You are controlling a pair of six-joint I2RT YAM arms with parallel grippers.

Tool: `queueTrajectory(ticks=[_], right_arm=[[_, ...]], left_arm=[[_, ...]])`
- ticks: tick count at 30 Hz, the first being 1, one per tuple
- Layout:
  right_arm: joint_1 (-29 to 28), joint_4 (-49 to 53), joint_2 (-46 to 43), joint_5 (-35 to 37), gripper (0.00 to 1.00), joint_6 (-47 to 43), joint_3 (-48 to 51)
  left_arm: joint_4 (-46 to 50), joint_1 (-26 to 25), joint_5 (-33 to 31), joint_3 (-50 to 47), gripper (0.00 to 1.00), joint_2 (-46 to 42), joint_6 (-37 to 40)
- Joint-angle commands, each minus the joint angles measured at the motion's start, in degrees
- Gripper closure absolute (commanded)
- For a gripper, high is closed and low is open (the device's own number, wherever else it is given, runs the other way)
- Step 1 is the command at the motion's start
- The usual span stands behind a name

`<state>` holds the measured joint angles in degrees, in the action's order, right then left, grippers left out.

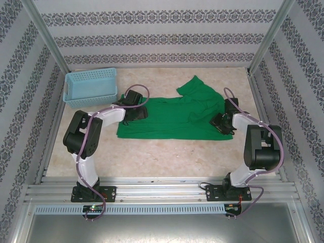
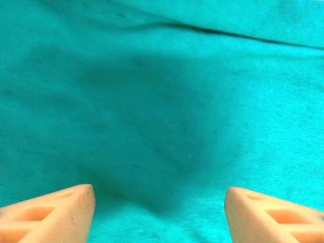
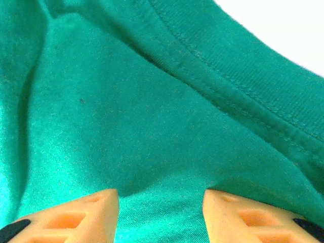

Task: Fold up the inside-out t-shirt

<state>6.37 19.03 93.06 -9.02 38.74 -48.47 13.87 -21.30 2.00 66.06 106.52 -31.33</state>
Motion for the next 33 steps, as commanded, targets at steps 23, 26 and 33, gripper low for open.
queueTrajectory(ticks=[23, 26, 33], right_arm=[[1.22, 9.34, -22.55, 4.87, 0.46, -1.21, -0.33], [-0.65, 7.98, -17.73, 5.31, 0.45, -2.8, -6.36], [-4.43, 6.71, -5.6, 3.59, 0.45, -5.04, -17.97]], left_arm=[[15.69, -4.69, -13.57, -4.12, 0.29, -20.16, -2.01], [17.61, -3.72, -18.02, 3.85, 0.29, -11.84, 0.08], [21.82, -1.05, -23.08, 14.16, 0.3, 1.05, -0.32]])
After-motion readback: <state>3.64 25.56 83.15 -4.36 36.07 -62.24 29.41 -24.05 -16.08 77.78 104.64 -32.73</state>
